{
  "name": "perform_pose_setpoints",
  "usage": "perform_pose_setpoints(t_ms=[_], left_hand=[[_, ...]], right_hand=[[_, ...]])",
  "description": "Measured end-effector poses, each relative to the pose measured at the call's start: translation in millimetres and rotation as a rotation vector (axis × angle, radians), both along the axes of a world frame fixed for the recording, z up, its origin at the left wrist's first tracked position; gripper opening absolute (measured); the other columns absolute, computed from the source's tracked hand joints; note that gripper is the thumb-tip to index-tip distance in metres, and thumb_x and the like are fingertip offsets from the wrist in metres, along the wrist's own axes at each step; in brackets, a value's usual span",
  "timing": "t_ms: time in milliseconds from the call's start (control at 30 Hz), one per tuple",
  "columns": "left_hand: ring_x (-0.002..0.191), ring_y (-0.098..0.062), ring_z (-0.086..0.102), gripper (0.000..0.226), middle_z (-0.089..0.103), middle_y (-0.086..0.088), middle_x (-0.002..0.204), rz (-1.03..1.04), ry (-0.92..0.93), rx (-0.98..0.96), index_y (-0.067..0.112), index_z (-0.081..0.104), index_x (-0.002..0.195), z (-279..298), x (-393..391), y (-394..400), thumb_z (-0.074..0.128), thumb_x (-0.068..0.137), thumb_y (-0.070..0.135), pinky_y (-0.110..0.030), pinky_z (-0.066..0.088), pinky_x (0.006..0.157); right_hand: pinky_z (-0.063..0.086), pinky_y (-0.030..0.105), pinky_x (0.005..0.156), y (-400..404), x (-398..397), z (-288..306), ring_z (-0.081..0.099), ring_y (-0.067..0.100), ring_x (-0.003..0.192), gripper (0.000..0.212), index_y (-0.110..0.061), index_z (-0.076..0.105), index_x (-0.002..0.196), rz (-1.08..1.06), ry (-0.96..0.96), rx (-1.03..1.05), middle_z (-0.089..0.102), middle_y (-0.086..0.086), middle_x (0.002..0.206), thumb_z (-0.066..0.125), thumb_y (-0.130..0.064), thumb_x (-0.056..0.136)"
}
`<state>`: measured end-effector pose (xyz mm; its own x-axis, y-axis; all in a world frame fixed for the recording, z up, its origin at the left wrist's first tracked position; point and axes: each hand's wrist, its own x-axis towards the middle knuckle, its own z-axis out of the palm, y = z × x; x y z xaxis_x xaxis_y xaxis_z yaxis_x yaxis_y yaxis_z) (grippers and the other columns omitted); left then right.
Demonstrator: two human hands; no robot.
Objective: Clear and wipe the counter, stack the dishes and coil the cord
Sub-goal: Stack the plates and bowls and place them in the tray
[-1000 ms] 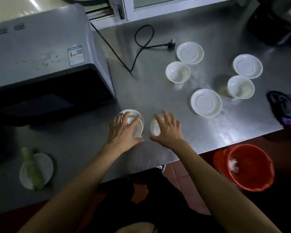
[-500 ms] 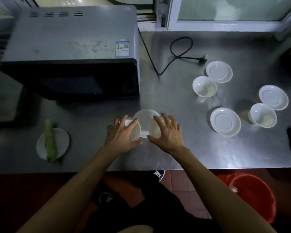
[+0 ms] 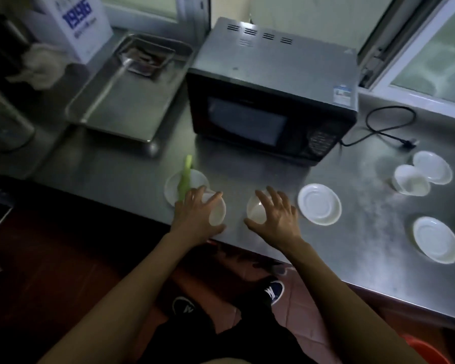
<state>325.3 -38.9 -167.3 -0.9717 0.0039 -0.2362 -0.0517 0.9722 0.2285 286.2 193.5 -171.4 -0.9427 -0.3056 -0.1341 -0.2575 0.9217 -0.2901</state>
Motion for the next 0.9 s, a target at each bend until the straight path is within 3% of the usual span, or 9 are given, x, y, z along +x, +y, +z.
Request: perform_pose_setpoints(t_ms=[333, 533, 900], left_hand=[[0.142, -0.027, 0.014, 0.092, 0.015, -0.004, 0.158, 0.254, 0.05, -0.015, 0.044, 0.022, 0.152, 30.2, 78.4, -159.6, 0.064, 0.074, 0.07, -0.051, 0.028, 0.11], [0.139, -0.029, 0.019, 0.089, 0.019, -0.003, 0.154, 0.388, 0.087, -0.023, 0.043, 0.024, 0.146, 35.0, 96.9, -211.4, 0.065, 0.073, 0.07, -0.054, 0.033, 0.107], [0.139, -0.028, 0.02, 0.091, 0.023, -0.003, 0.153, 0.463, 0.05, -0.028, 0.041, 0.025, 0.149, 18.4, 47.9, -295.5, 0.064, 0.072, 0.071, -0.052, 0.034, 0.105]], right_hand=[[0.037, 0.052, 0.105, -177.6, 17.4, 33.9, 0.029, 0.03, 0.14, 0.085, -0.033, 0.036, 0.147, 0.245, 0.063, -0.045, 0.032, 0.002, 0.156, 0.066, -0.067, 0.076], [0.03, 0.056, 0.112, -249.8, 11.2, 42.9, 0.017, 0.027, 0.148, 0.083, -0.037, 0.031, 0.15, 0.365, 0.035, -0.073, 0.022, -0.003, 0.162, 0.062, -0.068, 0.079], [0.028, 0.052, 0.112, -345.9, -57.8, 25.7, 0.015, 0.026, 0.148, 0.085, -0.036, 0.03, 0.15, 0.419, 0.001, -0.178, 0.02, -0.003, 0.163, 0.061, -0.07, 0.079]])
